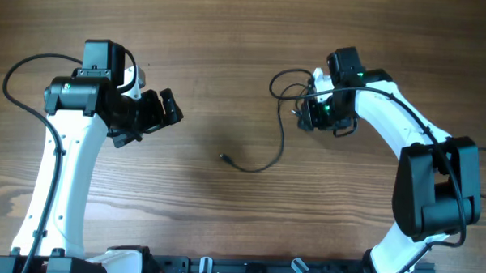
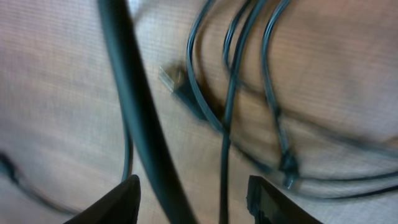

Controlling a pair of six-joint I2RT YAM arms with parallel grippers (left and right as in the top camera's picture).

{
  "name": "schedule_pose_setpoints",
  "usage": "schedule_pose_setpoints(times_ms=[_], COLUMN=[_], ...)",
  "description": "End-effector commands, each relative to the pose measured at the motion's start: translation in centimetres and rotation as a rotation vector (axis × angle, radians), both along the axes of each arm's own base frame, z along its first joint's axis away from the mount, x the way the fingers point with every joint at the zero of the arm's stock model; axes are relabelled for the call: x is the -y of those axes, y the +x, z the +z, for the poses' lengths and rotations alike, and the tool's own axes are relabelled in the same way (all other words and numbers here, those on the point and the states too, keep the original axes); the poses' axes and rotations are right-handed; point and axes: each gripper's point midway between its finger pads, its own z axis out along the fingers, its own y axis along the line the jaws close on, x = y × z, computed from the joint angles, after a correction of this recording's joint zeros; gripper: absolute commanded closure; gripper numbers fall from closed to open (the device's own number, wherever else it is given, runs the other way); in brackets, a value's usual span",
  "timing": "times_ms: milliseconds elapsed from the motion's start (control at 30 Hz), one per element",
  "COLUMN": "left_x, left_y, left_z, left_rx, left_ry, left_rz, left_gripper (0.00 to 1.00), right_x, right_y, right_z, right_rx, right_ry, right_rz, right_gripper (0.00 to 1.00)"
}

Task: Untangle cables

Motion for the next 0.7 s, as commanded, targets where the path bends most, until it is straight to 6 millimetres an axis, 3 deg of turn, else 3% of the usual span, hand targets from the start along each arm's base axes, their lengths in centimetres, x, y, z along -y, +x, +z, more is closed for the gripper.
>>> schedule_pose_setpoints(times_ms=[0,33,67,133,167,233,433,467,567,667], left_x=[0.2,0.2,0.2,0.2,0.2,0.2,0.2,0.2,0.2,0.2], left_y=[0.0,0.0,0.0,0.0,0.0,0.1,0.2,0.2,0.0,-0.3], left_z=[0.5,0.5,0.5,0.5,0.5,0.5,0.6,0.6,0.5,0.4], left_rx=[0.023,0.023,0.023,0.024,0.025,0.030,0.033,0.033,0.024,0.009], left_ry=[-0.012,-0.012,-0.012,-0.012,-0.012,-0.012,-0.012,-0.012,-0.012,-0.012], left_rz=[-0.017,-0.017,-0.017,-0.017,-0.017,-0.017,-0.017,-0.017,-0.017,-0.017], left_gripper=[0.00,0.00,0.00,0.00,0.00,0.00,0.00,0.00,0.00,0.00], right_x=[0.4,0.4,0.3,0.1,-0.3,-0.9,-1.3,-1.2,-1.1,-2.2], right_y=[1.1,1.3,1.3,1.2,1.0,1.1,3.0,2.7,1.9,0.2], right_z=[-1.4,-1.8,-2.3,-3.0,-2.9,-0.9,16.9,20.7,27.8,35.5], right_rx=[0.025,0.023,0.015,-0.003,-0.011,-0.021,0.176,0.233,0.362,0.531], right_ry=[-0.032,-0.032,-0.033,-0.021,0.004,0.036,0.069,0.080,0.107,0.225], right_rz=[-0.011,-0.013,-0.013,-0.012,-0.010,-0.003,0.030,0.031,0.033,0.079], right_gripper=[0.47,0.49,0.57,0.90,0.96,0.96,0.96,0.96,0.96,0.96])
